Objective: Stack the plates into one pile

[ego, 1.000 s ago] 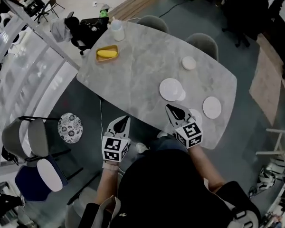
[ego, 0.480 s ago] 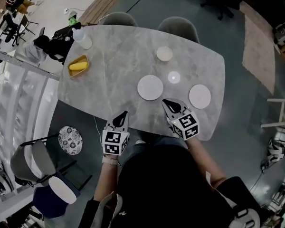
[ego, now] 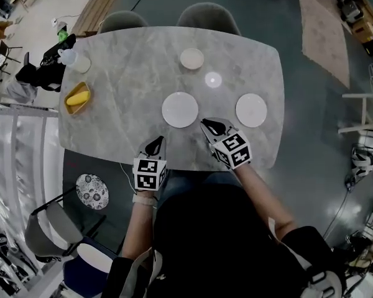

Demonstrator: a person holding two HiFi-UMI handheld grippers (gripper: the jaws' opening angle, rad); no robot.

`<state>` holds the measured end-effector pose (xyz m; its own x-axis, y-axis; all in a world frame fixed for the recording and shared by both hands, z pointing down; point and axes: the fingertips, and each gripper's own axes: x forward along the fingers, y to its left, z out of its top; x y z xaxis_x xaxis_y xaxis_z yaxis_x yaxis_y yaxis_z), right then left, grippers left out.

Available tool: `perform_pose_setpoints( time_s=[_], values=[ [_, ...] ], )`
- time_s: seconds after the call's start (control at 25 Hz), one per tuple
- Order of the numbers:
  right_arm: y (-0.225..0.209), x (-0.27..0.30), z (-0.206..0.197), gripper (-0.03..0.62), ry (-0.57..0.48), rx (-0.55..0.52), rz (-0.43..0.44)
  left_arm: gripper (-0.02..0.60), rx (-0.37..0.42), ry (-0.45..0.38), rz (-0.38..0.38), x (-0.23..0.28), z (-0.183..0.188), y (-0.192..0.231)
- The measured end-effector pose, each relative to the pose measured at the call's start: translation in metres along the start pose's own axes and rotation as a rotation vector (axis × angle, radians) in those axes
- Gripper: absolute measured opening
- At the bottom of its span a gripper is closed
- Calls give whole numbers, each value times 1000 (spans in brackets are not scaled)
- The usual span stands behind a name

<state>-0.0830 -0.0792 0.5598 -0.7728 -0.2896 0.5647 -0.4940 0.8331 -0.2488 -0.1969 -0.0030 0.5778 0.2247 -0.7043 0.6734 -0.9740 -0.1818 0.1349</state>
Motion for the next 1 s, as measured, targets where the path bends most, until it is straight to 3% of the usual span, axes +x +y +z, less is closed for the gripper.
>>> perform_pose_setpoints(
  time_s=[0.56, 1.0],
  values=[
    [-46, 71, -28, 25, 116, 182, -165, 8, 88, 141, -198, 89, -17, 35],
    [-66, 108, -57, 160, 165, 346, -235, 8, 106, 230, -301, 135, -33, 52]
  ],
)
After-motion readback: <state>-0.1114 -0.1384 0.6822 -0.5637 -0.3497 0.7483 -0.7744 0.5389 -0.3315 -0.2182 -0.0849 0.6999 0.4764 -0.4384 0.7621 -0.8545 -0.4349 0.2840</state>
